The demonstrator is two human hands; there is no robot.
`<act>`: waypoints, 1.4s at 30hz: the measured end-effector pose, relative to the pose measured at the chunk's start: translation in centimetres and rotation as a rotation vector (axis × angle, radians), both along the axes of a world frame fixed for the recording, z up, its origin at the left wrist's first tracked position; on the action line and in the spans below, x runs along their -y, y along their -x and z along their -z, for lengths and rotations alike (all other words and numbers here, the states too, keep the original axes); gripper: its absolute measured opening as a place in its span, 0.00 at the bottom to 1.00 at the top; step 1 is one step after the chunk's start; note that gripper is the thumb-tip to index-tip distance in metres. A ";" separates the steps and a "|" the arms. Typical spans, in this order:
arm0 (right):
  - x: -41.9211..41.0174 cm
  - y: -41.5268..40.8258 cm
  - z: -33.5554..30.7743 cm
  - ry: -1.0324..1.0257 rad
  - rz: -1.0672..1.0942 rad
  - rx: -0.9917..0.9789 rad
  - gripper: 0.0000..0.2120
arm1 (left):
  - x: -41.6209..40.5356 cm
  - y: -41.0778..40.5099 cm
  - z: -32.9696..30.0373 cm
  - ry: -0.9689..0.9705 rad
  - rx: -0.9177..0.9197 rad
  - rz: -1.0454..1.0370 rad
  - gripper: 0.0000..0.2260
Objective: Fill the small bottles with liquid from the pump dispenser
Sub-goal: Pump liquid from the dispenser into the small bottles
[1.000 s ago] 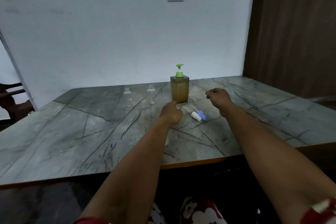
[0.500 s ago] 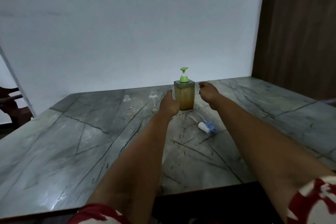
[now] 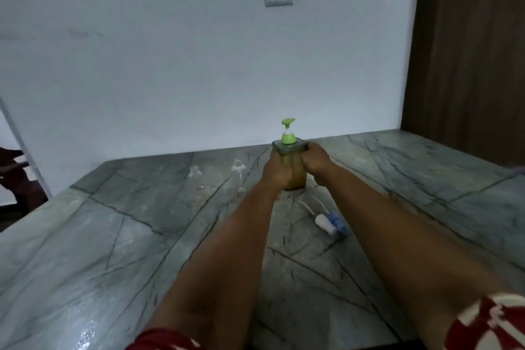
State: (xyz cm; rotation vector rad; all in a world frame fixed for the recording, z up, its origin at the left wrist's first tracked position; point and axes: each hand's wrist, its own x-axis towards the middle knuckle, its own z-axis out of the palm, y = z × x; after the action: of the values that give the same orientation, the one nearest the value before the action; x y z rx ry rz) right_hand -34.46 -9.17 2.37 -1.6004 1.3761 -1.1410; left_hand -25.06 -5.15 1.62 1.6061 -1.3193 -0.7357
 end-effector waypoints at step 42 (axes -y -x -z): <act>-13.0 -5.2 -3.4 0.302 0.063 -0.036 0.30 | -12.9 -7.4 0.1 0.232 0.088 -0.012 0.46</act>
State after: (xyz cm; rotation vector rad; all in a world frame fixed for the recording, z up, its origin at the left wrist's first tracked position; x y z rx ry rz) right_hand -29.28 3.83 5.72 -1.8048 1.3327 -1.4186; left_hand -17.62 7.71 1.55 1.4723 -1.4020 -0.4894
